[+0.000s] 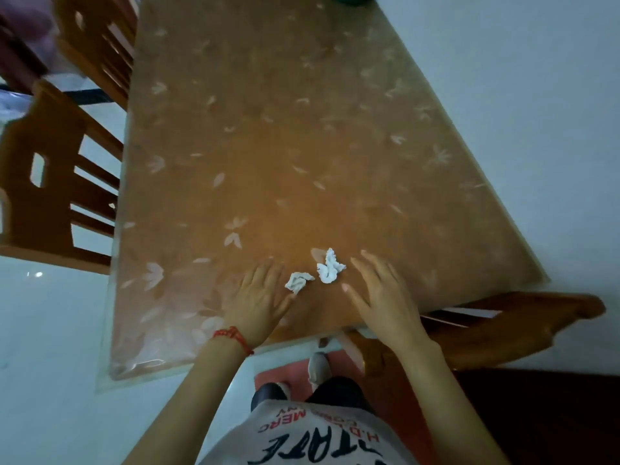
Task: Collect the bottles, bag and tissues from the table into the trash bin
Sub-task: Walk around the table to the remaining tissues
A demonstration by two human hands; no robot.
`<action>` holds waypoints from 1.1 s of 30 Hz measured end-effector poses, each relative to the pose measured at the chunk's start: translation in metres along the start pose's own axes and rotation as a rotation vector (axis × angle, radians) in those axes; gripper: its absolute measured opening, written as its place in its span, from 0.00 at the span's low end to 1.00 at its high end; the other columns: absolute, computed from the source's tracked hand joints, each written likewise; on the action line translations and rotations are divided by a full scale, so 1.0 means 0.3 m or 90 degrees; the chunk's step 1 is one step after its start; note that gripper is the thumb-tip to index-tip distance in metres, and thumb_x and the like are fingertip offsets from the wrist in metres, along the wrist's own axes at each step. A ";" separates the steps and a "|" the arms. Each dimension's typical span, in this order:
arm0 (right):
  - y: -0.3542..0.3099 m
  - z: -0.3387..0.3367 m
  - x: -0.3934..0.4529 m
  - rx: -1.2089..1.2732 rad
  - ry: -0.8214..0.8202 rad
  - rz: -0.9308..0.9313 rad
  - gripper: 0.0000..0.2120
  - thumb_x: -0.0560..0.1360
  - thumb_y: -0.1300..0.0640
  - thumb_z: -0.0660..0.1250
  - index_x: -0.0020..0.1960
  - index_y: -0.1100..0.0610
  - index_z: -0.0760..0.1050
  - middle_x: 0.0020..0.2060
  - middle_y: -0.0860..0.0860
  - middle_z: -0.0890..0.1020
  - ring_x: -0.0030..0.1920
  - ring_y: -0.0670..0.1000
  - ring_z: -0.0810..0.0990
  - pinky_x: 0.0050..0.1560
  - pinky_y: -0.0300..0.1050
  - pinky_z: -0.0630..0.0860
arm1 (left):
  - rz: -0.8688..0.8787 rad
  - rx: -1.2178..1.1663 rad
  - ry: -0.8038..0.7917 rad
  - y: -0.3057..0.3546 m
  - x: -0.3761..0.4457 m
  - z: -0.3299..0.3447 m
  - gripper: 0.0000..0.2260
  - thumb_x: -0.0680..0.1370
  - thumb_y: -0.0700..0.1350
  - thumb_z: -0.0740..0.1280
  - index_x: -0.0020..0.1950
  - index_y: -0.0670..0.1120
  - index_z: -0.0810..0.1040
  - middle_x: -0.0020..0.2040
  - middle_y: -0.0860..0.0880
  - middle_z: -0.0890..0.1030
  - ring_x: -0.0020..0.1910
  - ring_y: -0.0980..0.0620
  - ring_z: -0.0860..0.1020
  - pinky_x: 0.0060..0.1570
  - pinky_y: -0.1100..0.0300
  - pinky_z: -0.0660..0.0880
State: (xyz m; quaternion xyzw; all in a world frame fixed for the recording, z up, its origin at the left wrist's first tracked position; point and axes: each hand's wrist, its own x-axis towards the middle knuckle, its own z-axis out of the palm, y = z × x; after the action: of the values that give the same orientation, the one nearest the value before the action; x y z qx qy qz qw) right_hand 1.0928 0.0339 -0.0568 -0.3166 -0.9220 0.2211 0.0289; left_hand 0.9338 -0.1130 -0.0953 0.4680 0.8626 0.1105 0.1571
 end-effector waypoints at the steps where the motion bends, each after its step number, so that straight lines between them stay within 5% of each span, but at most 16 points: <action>1: 0.019 0.000 0.021 0.000 -0.022 -0.006 0.23 0.77 0.49 0.61 0.68 0.57 0.66 0.70 0.55 0.66 0.70 0.55 0.63 0.68 0.52 0.62 | -0.026 -0.042 0.003 0.008 0.012 0.016 0.31 0.71 0.61 0.51 0.64 0.41 0.72 0.65 0.40 0.74 0.61 0.39 0.74 0.56 0.46 0.73; 4: 0.061 0.003 0.064 0.004 -0.065 -0.021 0.23 0.77 0.48 0.60 0.69 0.56 0.65 0.71 0.53 0.65 0.70 0.53 0.62 0.68 0.50 0.61 | -0.116 -0.160 -0.003 0.037 0.048 0.044 0.35 0.70 0.64 0.52 0.68 0.42 0.68 0.68 0.42 0.70 0.65 0.42 0.70 0.59 0.50 0.70; 9: 0.100 0.033 0.109 0.029 -0.108 -0.036 0.24 0.77 0.48 0.60 0.70 0.55 0.64 0.71 0.52 0.65 0.70 0.52 0.62 0.67 0.50 0.62 | -0.260 -0.285 0.004 0.068 0.121 0.092 0.21 0.74 0.48 0.68 0.65 0.43 0.71 0.63 0.42 0.74 0.58 0.42 0.74 0.53 0.57 0.68; 14: 0.119 0.051 0.141 0.063 -0.139 -0.039 0.25 0.77 0.47 0.60 0.71 0.53 0.62 0.71 0.51 0.64 0.70 0.51 0.62 0.67 0.50 0.65 | -0.359 -0.376 -0.007 0.049 0.165 0.155 0.25 0.70 0.47 0.72 0.64 0.41 0.71 0.60 0.40 0.76 0.57 0.41 0.75 0.55 0.53 0.72; 28: 0.169 0.085 0.191 0.108 -0.168 -0.006 0.23 0.77 0.47 0.60 0.70 0.52 0.64 0.71 0.49 0.63 0.71 0.49 0.60 0.68 0.48 0.63 | -0.380 -0.373 0.020 0.033 0.252 0.229 0.10 0.68 0.43 0.73 0.44 0.38 0.80 0.35 0.46 0.76 0.37 0.49 0.73 0.31 0.62 0.64; 33: 0.169 0.114 0.233 0.154 -0.180 0.011 0.23 0.76 0.48 0.61 0.69 0.53 0.65 0.70 0.47 0.65 0.69 0.48 0.63 0.65 0.42 0.62 | -0.416 -0.480 0.042 0.018 0.240 0.224 0.06 0.68 0.39 0.73 0.43 0.41 0.82 0.32 0.50 0.77 0.33 0.54 0.74 0.29 0.74 0.67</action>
State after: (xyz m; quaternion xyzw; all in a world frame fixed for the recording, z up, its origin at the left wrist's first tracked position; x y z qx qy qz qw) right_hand 1.0594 0.0978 -0.1152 -0.2842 -0.8809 0.3728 -0.0653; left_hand 0.9262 -0.0466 -0.1680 0.0803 0.8685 0.3747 0.3145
